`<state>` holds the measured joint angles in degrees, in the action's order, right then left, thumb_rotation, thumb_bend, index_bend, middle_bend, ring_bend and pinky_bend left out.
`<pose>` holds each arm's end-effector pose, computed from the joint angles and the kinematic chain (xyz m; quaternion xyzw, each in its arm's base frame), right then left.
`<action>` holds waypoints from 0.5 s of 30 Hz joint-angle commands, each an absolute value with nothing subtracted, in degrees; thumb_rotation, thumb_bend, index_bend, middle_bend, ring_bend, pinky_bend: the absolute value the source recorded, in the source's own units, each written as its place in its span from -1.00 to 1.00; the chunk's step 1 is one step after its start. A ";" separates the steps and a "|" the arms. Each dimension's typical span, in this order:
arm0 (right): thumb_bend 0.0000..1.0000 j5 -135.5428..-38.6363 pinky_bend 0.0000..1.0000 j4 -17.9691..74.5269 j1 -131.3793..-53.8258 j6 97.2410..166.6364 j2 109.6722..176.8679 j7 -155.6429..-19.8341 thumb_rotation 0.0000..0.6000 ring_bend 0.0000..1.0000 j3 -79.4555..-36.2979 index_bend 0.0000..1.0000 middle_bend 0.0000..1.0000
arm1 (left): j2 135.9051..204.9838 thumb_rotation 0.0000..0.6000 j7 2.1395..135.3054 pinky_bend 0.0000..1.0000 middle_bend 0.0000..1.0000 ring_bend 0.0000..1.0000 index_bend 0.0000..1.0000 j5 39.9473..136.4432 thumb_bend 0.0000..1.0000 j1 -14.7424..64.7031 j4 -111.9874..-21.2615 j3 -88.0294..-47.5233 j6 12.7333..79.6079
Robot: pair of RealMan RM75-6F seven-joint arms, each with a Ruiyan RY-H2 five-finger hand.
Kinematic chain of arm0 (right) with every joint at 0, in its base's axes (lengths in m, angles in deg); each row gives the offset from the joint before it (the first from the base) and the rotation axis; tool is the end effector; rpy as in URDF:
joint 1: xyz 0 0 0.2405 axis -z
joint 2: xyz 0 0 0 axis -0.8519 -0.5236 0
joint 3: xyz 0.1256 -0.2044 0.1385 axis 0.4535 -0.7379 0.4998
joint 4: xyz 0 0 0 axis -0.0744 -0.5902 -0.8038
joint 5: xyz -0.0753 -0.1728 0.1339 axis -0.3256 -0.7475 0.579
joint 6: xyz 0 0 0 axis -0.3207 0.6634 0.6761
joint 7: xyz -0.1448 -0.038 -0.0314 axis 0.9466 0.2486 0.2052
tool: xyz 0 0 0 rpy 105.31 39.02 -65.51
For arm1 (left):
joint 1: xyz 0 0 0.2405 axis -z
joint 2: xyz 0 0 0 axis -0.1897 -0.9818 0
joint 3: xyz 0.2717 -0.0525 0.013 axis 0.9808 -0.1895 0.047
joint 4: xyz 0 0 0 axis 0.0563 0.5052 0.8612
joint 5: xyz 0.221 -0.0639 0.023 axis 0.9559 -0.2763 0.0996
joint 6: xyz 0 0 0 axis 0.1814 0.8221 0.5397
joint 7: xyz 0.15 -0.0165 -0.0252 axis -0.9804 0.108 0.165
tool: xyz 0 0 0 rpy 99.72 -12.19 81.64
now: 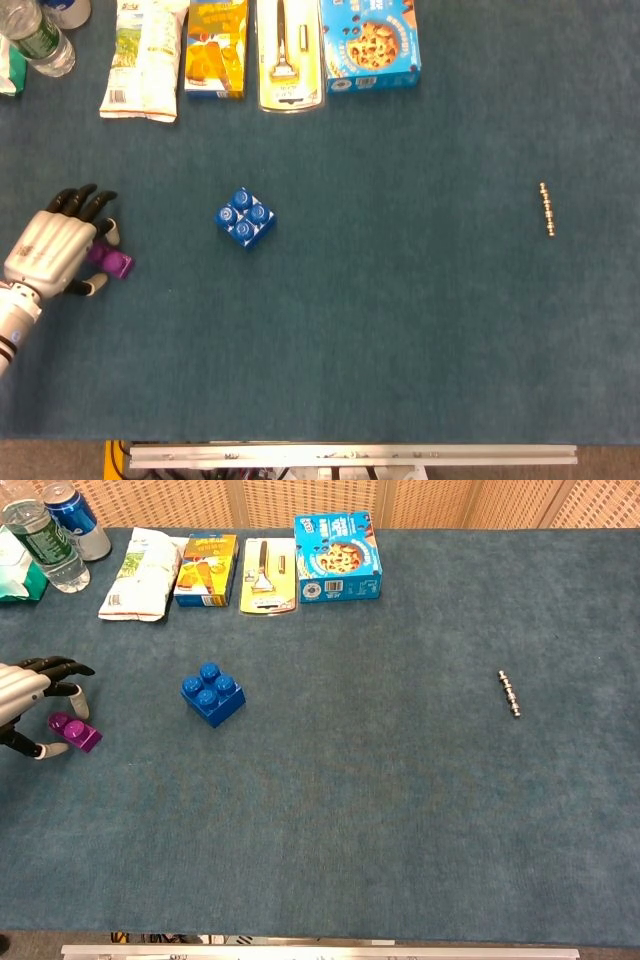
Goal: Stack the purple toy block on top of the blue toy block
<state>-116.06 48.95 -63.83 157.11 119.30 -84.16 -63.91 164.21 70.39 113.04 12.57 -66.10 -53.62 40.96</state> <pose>-0.3116 -0.1998 0.1797 0.6203 -0.3111 0.4169 0.5870 -0.3637 0.2672 0.0308 -0.7707 -0.3908 -0.2336 0.4459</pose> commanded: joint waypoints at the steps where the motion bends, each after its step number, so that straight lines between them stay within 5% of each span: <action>1: -0.30 -116.13 -0.22 48.99 -63.83 157.17 119.29 -84.18 1.00 -0.31 -63.89 -0.32 -0.15 | 164.56 1.00 70.75 -0.83 -0.78 -1.00 -0.20 113.00 -0.54 12.50 -65.68 -53.80 40.97; 15: -0.30 -116.47 -0.22 49.36 -63.71 157.45 119.18 -83.92 1.00 -0.31 -63.94 -0.32 -0.15 | 166.05 1.00 72.29 -0.83 -0.72 -0.98 -0.04 113.16 -0.54 12.20 -63.73 -54.12 40.81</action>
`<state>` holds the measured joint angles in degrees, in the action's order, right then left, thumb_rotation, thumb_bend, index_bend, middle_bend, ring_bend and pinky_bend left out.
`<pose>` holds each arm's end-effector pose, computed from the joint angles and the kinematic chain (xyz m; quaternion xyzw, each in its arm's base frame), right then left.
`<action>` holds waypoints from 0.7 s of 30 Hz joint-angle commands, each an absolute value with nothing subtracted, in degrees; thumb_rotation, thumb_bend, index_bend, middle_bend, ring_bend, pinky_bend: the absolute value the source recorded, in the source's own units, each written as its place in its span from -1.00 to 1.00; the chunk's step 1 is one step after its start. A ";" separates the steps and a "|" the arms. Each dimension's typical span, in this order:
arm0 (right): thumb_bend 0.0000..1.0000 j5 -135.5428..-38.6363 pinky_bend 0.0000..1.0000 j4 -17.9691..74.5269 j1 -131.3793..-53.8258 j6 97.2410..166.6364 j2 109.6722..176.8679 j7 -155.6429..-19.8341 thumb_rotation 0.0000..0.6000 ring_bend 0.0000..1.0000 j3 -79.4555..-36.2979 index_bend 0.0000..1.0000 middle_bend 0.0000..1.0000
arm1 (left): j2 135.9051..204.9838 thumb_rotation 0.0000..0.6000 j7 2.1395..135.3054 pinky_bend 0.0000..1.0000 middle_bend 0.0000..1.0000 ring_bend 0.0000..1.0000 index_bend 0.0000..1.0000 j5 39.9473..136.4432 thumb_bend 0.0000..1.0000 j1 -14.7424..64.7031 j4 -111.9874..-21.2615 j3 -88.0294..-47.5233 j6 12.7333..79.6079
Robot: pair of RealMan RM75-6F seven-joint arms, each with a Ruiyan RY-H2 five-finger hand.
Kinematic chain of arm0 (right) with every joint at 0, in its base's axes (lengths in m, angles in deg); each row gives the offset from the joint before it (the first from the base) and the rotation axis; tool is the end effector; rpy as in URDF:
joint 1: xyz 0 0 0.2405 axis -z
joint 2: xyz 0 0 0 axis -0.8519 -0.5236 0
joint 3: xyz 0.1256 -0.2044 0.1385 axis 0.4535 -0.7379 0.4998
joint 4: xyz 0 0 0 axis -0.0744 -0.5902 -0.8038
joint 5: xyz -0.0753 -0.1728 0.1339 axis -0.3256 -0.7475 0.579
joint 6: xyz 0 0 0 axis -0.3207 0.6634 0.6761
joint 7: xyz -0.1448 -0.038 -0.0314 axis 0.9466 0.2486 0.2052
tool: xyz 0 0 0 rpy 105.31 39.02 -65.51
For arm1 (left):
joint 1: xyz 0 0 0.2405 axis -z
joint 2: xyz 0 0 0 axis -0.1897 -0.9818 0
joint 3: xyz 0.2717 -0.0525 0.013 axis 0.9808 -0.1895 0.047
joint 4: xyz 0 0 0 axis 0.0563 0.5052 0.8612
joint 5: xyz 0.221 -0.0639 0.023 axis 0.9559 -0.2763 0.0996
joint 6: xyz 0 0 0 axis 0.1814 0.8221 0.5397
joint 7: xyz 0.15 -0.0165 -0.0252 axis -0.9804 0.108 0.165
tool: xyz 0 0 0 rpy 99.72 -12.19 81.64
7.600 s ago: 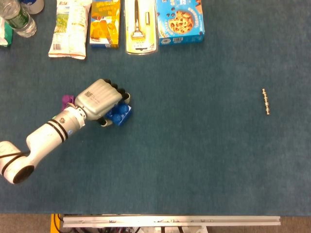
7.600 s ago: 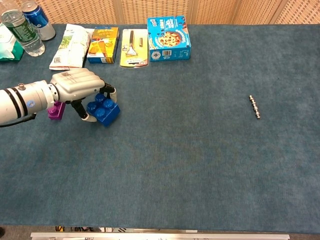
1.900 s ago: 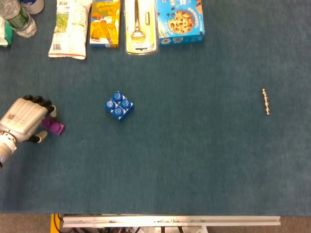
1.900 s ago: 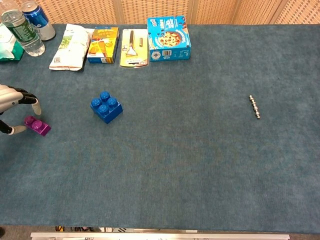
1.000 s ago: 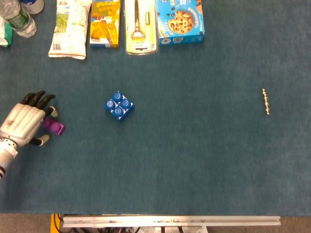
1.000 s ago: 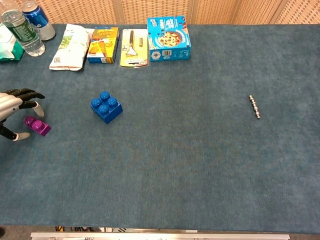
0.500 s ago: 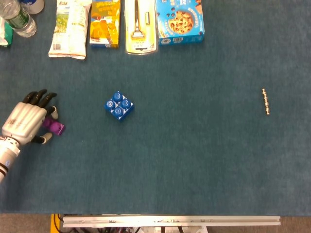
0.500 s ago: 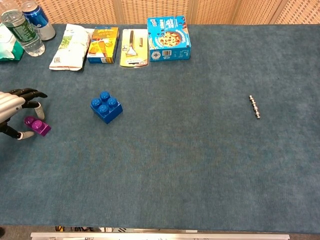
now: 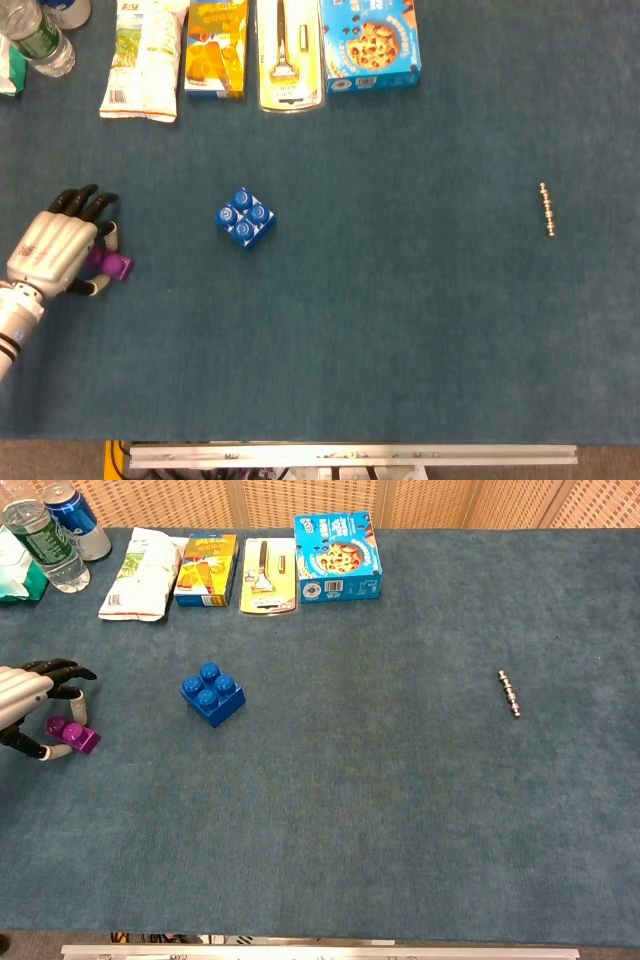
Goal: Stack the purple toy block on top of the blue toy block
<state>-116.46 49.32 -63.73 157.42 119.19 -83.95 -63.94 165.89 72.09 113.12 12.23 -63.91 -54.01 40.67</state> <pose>-0.3095 -0.1988 0.1799 0.6208 -0.3089 0.4194 0.5859 -0.3679 0.2683 0.0243 -0.7643 -0.4009 -0.2377 0.4456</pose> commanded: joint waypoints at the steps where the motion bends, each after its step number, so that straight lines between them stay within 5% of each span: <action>1: -0.30 -116.49 -0.22 49.36 -63.70 157.48 119.19 -83.90 1.00 -0.31 -63.94 -0.32 -0.15 | 166.11 1.00 72.46 -0.83 -0.71 -0.98 -0.02 113.20 -0.54 12.21 -63.63 -54.15 40.81; 21: -0.30 -116.64 -0.22 49.34 -64.07 157.00 119.54 -83.47 1.00 -0.31 -63.88 -0.32 -0.14 | 158.04 1.00 72.37 -0.83 -0.67 -0.95 0.04 117.13 -0.54 16.47 -73.94 -55.75 41.20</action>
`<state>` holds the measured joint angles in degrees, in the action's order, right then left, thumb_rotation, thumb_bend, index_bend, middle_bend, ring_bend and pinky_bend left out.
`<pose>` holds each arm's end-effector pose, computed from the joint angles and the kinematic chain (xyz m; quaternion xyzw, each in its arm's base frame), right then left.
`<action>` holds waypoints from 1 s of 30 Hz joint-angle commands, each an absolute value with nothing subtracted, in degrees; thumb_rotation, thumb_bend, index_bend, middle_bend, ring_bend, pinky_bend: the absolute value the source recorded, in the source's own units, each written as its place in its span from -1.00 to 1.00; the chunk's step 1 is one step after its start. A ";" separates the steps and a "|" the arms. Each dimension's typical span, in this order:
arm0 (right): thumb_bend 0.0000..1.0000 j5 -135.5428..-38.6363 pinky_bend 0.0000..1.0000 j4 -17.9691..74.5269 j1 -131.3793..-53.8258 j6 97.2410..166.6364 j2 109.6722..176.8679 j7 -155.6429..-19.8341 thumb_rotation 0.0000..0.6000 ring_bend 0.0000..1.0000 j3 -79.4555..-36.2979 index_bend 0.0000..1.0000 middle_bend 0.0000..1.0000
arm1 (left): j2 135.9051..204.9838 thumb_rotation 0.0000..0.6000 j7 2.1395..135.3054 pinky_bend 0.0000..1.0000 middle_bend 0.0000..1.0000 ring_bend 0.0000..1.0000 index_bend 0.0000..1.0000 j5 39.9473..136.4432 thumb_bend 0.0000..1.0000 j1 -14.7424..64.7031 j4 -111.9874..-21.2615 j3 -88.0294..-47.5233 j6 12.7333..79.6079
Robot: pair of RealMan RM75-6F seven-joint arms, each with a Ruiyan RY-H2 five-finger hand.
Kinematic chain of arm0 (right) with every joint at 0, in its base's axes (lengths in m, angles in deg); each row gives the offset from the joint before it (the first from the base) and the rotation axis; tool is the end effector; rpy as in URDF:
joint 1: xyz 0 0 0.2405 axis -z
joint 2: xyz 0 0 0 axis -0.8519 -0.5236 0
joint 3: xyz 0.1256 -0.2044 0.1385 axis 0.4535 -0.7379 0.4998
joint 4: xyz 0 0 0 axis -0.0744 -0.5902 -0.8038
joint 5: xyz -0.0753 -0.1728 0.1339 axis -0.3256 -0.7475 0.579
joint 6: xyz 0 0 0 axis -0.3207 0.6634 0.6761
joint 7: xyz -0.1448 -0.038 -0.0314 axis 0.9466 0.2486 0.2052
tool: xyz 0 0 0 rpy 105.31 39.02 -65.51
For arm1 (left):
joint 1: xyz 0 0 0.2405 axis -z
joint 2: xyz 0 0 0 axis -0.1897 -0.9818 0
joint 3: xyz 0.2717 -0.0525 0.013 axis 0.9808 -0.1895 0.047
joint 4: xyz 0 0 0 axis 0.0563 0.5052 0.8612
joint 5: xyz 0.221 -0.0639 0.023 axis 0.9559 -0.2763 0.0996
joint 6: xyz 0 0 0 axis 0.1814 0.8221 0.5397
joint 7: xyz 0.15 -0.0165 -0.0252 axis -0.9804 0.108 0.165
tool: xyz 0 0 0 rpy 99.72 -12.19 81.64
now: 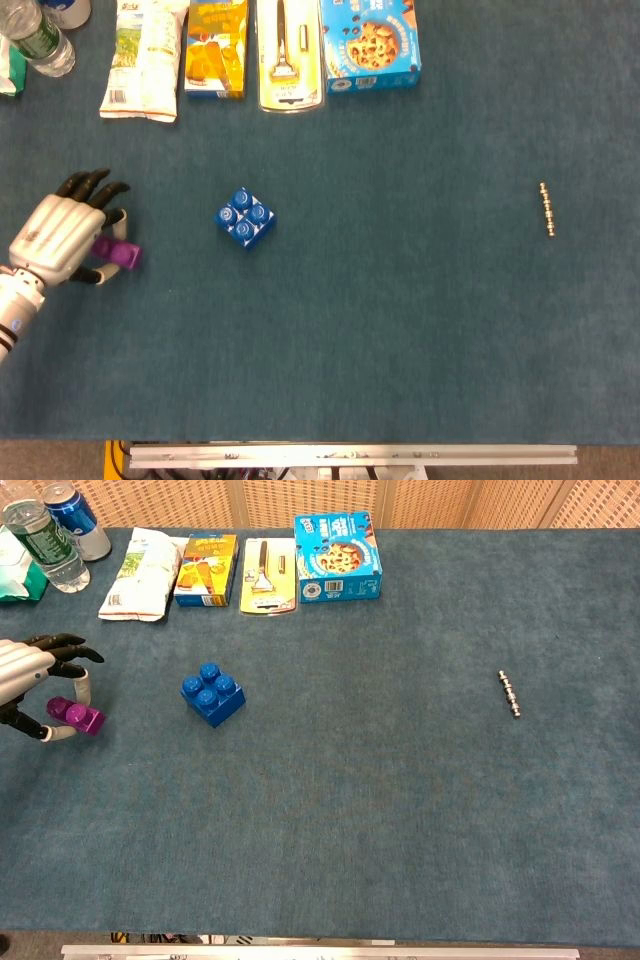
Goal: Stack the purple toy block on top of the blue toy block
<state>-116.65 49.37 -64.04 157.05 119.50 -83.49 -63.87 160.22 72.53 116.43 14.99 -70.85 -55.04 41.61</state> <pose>-0.3077 -0.2007 0.1771 0.6240 -0.3073 0.4194 0.5834 -0.3343 0.2826 0.0472 -0.7804 -0.3717 -0.2698 0.4243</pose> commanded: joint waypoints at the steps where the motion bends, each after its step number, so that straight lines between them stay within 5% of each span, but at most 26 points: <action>1: -0.30 -116.63 -0.22 49.32 -64.09 156.97 119.57 -83.47 1.00 -0.31 -63.88 -0.32 -0.14 | 157.34 1.00 72.38 -0.83 -0.67 -0.95 0.04 117.19 -0.54 16.95 -75.06 -55.96 40.85; 15: -0.30 -116.16 -0.22 48.23 -63.98 157.00 119.60 -84.49 1.00 -0.31 -63.83 -0.32 -0.14 | 153.15 1.00 67.69 -0.83 -0.66 -0.95 0.05 115.75 -0.54 24.36 -85.62 -59.59 33.70; 30: -0.30 -115.62 -0.22 47.93 -62.30 158.94 118.94 -84.99 1.00 -0.31 -64.08 -0.32 -0.14 | 156.67 1.00 69.07 -0.83 -0.66 -0.95 0.05 116.53 -0.54 31.91 -84.04 -60.81 26.15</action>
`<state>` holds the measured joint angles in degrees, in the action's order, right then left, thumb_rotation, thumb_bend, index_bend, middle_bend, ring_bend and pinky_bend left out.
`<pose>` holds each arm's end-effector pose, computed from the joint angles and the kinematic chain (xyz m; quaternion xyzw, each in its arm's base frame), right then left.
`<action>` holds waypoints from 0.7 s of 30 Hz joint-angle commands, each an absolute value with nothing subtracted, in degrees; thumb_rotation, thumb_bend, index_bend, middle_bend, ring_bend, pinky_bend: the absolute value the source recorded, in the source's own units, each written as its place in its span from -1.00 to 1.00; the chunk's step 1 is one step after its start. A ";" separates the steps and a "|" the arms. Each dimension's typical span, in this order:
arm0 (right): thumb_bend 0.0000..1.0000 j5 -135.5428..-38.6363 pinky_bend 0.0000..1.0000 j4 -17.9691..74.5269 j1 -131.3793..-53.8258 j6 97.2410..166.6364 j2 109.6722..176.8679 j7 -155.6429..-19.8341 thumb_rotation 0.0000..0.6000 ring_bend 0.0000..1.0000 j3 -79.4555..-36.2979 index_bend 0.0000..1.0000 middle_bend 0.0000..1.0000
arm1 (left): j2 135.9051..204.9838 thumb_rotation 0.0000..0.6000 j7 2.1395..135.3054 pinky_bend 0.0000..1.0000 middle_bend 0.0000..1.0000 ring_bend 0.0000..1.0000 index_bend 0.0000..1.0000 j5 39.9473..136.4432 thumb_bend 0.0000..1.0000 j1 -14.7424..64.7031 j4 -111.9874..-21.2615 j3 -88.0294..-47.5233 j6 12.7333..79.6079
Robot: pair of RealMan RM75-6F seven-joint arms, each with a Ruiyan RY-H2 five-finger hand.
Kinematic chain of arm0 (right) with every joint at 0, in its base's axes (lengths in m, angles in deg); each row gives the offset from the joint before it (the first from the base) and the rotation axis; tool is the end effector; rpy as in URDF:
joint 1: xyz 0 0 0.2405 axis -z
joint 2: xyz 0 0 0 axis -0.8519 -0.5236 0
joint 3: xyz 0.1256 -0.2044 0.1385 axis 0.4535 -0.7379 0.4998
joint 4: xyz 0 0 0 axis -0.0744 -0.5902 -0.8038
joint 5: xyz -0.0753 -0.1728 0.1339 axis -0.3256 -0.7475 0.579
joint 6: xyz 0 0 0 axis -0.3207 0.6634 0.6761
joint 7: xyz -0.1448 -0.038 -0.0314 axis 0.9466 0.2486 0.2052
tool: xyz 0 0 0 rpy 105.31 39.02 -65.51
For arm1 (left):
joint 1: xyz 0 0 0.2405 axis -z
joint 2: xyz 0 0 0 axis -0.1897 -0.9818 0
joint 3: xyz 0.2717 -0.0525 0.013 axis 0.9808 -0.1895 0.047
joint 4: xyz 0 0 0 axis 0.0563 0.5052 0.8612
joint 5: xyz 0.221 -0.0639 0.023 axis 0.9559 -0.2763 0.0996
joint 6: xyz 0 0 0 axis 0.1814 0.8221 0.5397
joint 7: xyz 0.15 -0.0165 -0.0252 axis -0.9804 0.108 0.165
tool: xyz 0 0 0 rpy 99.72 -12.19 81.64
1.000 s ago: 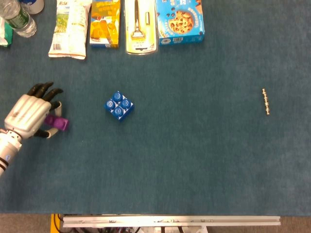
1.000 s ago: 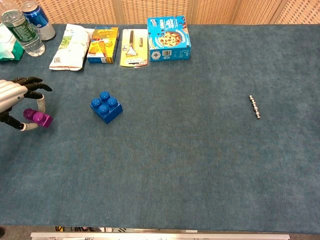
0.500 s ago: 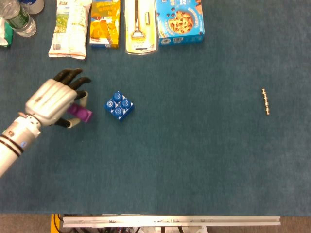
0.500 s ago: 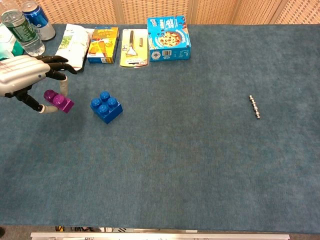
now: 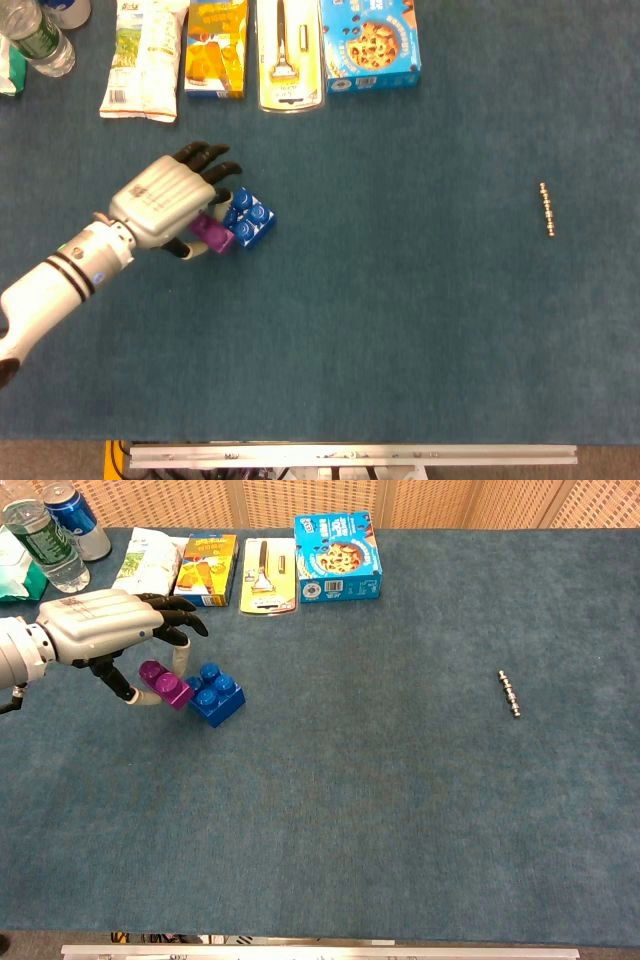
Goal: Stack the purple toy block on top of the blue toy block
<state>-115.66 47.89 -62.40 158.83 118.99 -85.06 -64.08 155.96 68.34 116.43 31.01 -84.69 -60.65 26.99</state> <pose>-0.3199 -0.1913 0.1874 0.6100 -0.3101 0.4140 0.6003 -0.2045 0.3381 0.0264 -0.8550 -0.3024 -0.2829 0.3122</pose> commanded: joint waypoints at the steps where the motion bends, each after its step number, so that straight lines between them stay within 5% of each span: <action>1: -0.30 -115.63 -0.22 47.95 -62.25 159.00 118.94 -84.95 1.00 -0.31 -64.08 -0.32 -0.14 | 156.97 1.00 69.30 -0.83 -0.66 -0.95 0.05 116.48 -0.54 32.27 -83.78 -60.89 25.84; 21: -0.30 -115.27 -0.22 47.93 -61.87 159.18 118.67 -85.11 1.00 -0.31 -63.80 -0.32 -0.14 | 161.91 1.00 66.68 -0.83 -0.67 -0.95 0.05 111.87 -0.54 34.94 -79.44 -61.57 24.22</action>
<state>-115.27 47.94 -61.88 159.17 118.67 -85.10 -63.81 161.89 66.69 111.89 34.91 -79.46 -61.58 24.23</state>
